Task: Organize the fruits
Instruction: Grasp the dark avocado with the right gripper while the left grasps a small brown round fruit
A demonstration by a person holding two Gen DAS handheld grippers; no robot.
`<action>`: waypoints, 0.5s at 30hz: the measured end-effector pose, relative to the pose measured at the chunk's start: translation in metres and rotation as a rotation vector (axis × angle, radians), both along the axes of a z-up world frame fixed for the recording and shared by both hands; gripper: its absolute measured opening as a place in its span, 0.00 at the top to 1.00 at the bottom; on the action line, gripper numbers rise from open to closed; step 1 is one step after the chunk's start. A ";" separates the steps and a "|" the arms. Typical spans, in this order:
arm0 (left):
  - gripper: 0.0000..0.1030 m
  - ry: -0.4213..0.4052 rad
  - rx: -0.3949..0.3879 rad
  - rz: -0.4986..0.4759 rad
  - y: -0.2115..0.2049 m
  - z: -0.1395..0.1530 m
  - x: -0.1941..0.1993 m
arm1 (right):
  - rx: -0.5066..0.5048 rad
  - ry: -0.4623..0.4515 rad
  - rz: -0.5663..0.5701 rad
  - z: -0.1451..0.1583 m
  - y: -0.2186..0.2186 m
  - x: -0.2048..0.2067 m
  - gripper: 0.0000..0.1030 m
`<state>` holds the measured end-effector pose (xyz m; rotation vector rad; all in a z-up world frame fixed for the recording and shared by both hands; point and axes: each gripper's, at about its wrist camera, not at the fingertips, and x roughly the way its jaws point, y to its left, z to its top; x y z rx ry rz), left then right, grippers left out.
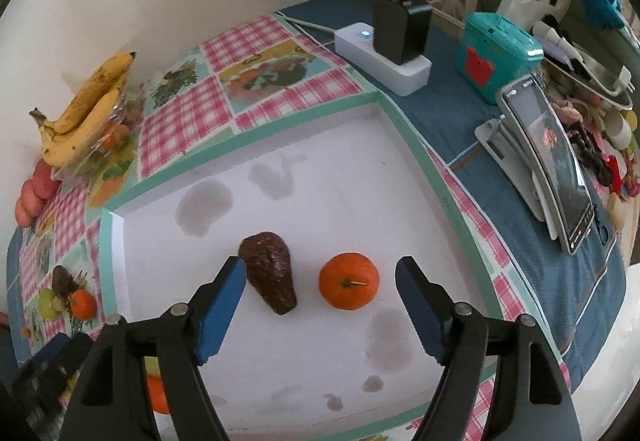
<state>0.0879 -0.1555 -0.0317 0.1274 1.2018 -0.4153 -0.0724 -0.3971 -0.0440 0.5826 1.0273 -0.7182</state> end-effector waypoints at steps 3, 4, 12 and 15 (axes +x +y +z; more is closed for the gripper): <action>0.00 -0.027 0.043 0.059 0.031 0.005 0.014 | -0.019 -0.011 0.033 0.005 0.009 0.005 0.10; 0.00 -0.033 0.049 0.072 0.038 0.005 0.017 | -0.024 -0.015 0.045 0.006 0.012 0.007 0.10; 0.00 -0.078 0.077 0.235 0.118 0.017 0.038 | -0.081 -0.063 0.176 0.020 0.048 0.032 0.09; 0.00 -0.107 0.078 0.272 0.140 0.022 0.043 | -0.099 -0.066 0.230 0.022 0.066 0.042 0.09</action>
